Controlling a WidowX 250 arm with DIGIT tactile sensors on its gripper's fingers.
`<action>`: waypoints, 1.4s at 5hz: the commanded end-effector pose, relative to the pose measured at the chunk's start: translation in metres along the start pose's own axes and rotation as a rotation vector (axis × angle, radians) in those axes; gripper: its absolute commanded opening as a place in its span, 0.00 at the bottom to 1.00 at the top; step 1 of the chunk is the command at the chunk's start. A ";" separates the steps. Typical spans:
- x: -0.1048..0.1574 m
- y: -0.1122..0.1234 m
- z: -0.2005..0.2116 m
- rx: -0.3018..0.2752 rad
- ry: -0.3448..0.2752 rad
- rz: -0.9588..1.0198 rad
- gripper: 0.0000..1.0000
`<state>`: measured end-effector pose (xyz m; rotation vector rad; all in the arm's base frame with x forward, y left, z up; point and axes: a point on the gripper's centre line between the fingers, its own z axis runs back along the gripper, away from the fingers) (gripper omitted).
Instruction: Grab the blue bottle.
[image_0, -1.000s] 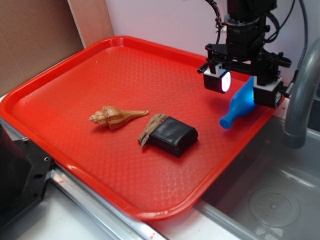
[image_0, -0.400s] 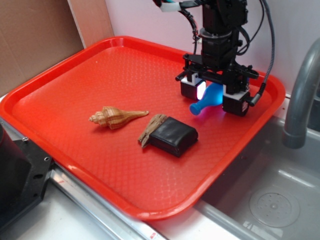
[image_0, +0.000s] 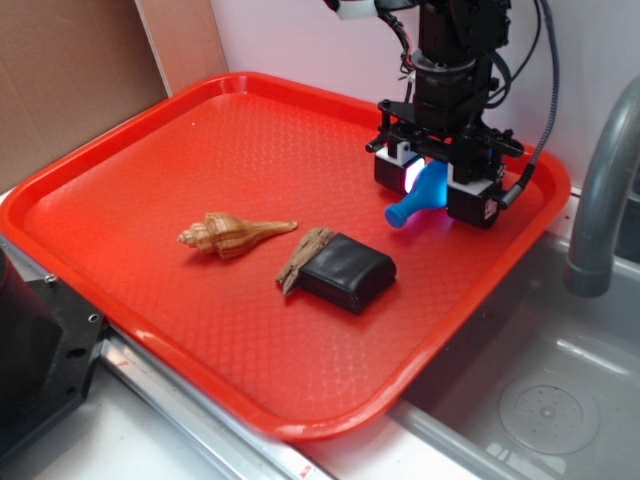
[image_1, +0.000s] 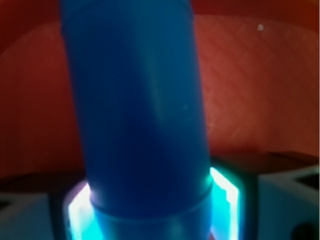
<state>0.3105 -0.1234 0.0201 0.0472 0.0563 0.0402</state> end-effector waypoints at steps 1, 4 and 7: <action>-0.027 0.053 0.101 -0.010 -0.226 0.053 0.00; -0.086 0.146 0.197 -0.176 -0.324 0.077 0.00; -0.092 0.134 0.208 -0.108 -0.233 0.091 0.00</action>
